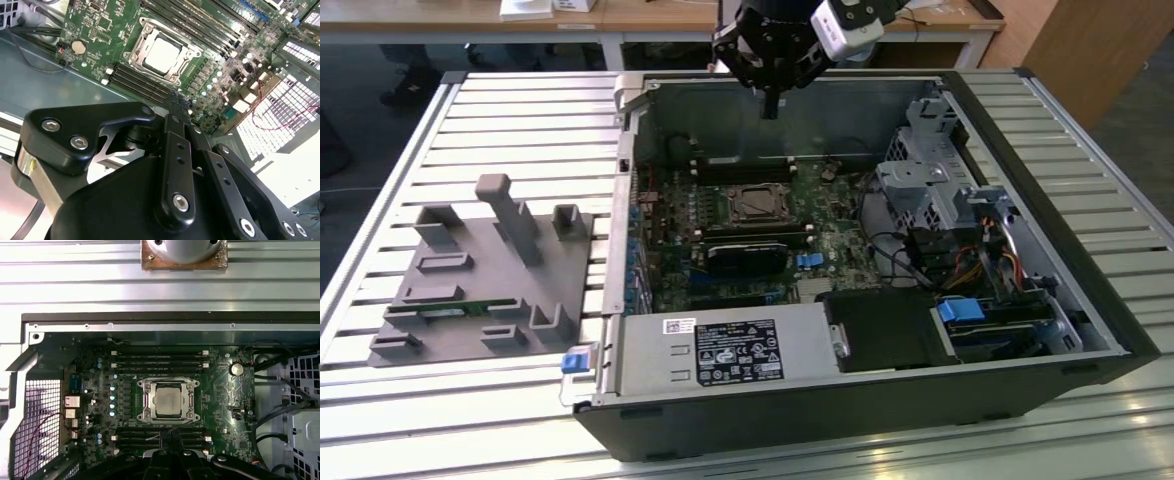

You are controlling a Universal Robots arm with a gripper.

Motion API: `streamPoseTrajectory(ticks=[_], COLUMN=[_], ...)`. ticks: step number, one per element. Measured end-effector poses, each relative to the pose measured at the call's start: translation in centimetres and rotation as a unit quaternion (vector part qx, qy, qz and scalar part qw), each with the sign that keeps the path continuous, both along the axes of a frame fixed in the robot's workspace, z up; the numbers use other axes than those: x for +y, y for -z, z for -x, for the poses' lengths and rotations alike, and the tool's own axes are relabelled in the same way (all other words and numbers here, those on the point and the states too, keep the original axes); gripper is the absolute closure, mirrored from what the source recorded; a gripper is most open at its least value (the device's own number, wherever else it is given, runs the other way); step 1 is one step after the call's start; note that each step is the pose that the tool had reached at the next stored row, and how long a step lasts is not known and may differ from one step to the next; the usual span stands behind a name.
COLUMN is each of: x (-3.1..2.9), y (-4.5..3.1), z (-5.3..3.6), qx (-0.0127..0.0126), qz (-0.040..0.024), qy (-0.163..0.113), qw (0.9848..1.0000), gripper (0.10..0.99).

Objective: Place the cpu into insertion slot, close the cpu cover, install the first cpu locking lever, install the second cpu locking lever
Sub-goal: 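Install the second cpu locking lever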

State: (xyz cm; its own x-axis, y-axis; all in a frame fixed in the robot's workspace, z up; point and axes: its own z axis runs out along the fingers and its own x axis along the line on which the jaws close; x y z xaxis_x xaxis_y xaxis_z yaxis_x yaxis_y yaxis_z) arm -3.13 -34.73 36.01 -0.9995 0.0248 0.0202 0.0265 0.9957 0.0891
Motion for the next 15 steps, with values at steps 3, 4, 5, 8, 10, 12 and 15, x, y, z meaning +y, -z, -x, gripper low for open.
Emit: streamPoseTrajectory(ticks=[3, 4, 5, 8, 10, 12, 15], x=[0.00, 0.00, 0.00, 0.00, 0.00, 0.00, 0.00], y=[0.06, 0.07, 0.09, 0.11, 0.14, 0.22, 0.54], z=[0.00, 0.00, 0.00, -0.01, -0.01, -0.01, -0.01], qx=[0.0000, 0.0000, 0.0000, 0.0000, 0.0000, -0.0001, 0.0000], qz=[0.0000, -0.0001, -0.0001, -0.0001, -0.0001, -0.0002, 0.0000], qy=[0.000, 0.000, 0.000, 0.000, 0.000, 0.000, 0.000], qw=[1.0000, 1.0000, 1.0000, 1.0000, 1.0000, 1.0000, 1.0000], gripper=[0.980, 0.980, 0.980, 0.980, 0.980, 0.980, 0.980])
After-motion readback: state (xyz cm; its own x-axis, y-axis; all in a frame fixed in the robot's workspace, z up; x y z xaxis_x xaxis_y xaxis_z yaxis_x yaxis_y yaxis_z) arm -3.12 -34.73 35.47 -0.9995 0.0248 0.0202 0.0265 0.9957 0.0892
